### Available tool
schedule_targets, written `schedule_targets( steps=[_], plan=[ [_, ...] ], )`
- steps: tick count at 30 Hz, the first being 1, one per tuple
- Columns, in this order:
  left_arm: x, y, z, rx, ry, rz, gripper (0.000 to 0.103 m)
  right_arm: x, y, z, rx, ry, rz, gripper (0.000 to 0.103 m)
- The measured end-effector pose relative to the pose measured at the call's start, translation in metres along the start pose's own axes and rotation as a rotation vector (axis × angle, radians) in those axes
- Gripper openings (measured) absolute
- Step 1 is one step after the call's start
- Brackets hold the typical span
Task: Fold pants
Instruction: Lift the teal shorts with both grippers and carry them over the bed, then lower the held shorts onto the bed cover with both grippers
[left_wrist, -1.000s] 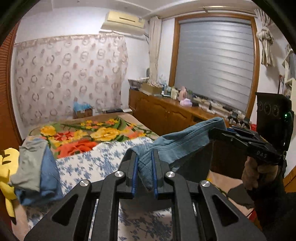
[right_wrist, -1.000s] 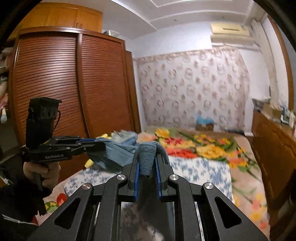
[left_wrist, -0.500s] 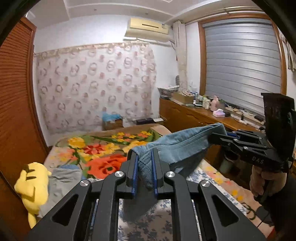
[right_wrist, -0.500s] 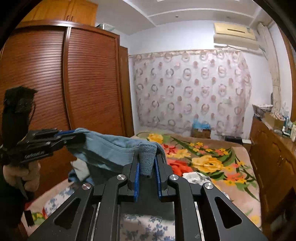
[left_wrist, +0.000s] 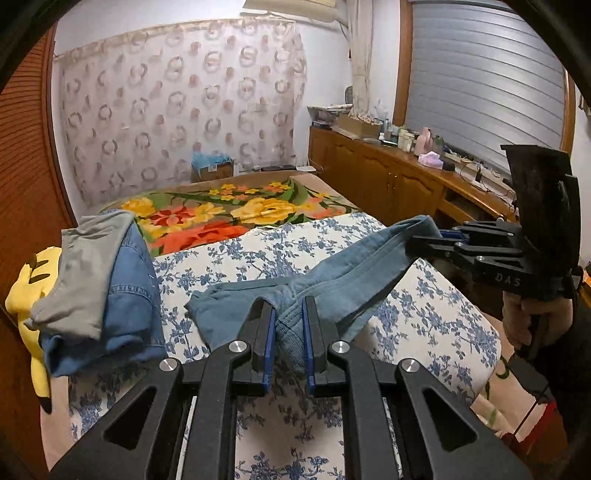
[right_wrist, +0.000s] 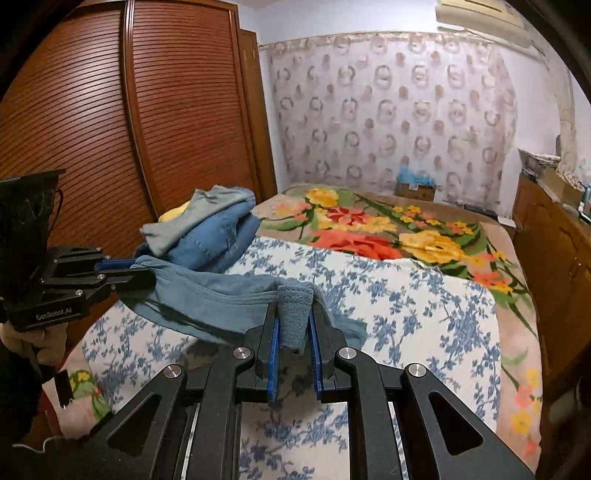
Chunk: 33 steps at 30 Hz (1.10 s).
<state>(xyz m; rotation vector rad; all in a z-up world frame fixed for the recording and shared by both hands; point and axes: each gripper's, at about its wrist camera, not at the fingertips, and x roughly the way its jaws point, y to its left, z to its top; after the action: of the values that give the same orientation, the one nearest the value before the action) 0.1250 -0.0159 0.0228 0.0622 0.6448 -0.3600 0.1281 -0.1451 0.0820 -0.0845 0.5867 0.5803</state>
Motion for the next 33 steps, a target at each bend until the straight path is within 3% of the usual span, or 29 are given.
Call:
schedule_targets(
  steps=[6, 12, 33],
  plan=[
    [-0.009, -0.008, 0.002, 0.017, -0.011, 0.005, 0.014, -0.015, -0.008, 0.005, -0.008, -0.01, 0.008, 0.014],
    [-0.012, -0.009, 0.0, 0.025, -0.014, -0.005, 0.014, -0.021, -0.015, -0.044, 0.004, -0.011, 0.016, 0.014],
    [-0.04, -0.021, -0.045, 0.001, -0.015, -0.063, 0.014, -0.047, 0.007, -0.083, 0.009, -0.008, 0.059, 0.014]
  ],
)
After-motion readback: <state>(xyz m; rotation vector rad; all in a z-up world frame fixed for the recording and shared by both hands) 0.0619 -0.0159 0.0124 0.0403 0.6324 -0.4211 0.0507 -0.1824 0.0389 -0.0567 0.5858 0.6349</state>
